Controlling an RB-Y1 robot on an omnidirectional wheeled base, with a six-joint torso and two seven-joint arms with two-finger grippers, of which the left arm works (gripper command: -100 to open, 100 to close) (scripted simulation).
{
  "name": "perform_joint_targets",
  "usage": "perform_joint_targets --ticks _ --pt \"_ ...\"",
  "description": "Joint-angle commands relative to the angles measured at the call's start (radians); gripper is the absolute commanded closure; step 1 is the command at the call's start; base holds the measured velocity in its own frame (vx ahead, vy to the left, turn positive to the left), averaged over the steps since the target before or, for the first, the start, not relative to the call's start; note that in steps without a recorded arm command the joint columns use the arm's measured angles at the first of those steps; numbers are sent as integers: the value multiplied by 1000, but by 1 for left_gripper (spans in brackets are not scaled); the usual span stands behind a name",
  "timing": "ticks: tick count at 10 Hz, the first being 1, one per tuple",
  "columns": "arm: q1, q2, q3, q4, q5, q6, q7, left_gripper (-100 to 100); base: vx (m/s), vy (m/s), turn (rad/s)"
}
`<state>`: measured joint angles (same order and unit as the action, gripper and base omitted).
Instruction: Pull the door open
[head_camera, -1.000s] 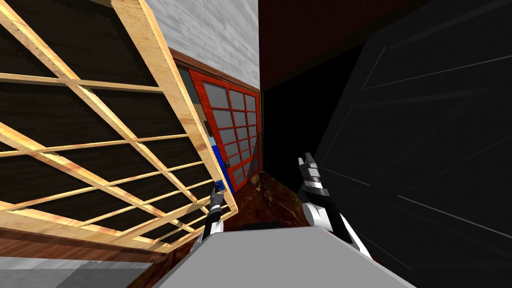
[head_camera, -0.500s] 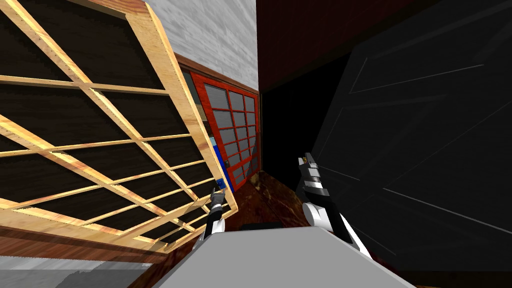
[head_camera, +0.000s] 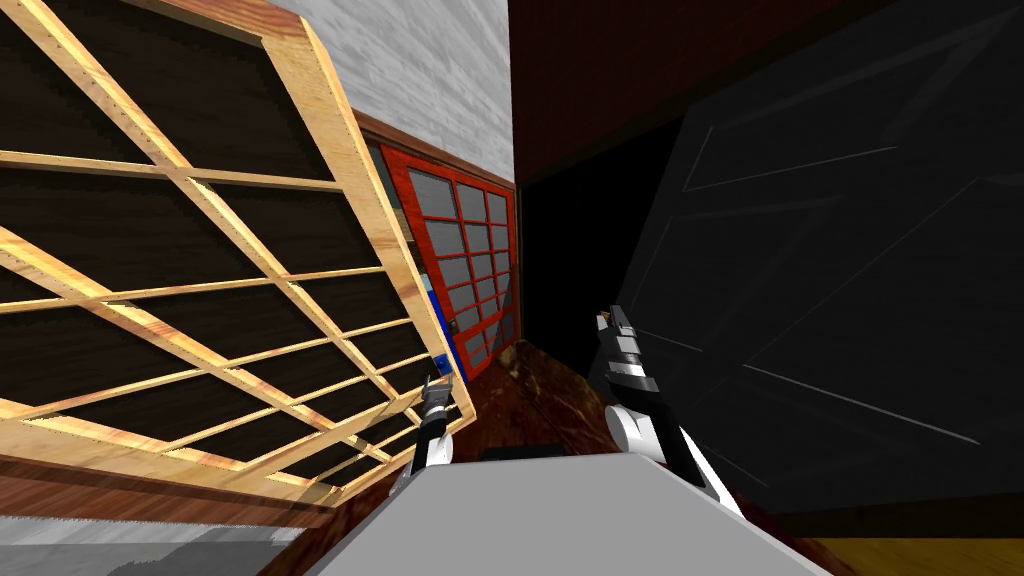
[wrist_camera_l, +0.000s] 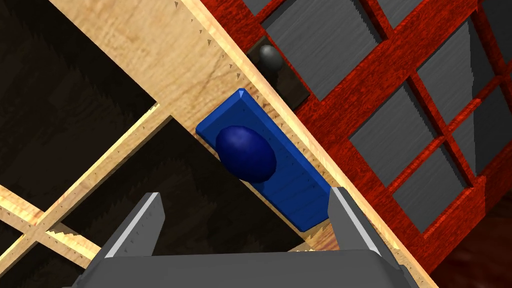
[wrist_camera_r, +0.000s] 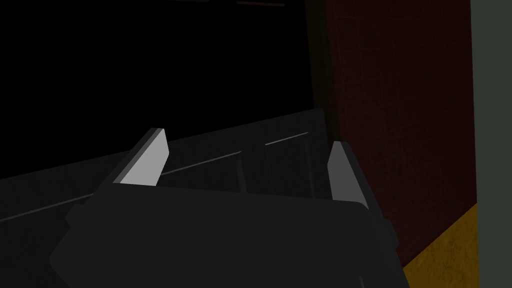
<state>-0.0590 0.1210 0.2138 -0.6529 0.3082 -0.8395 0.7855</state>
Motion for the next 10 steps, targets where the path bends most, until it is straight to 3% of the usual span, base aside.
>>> perform_joint_targets --ticks 1,3,6,8,10 --pt "-1 -2 -4 -1 9 0 28 -100 -40 10 -28" --pt "-10 -5 -20 3 44 -4 94 -100 -63 20 -70" --pt "-14 -7 -28 5 61 -6 151 -100 -50 13 -28" --pt "-22 -10 -43 9 95 -9 218 -100 -66 17 -62" --pt "-26 -12 -50 11 110 -11 270 -100 -50 12 -35"
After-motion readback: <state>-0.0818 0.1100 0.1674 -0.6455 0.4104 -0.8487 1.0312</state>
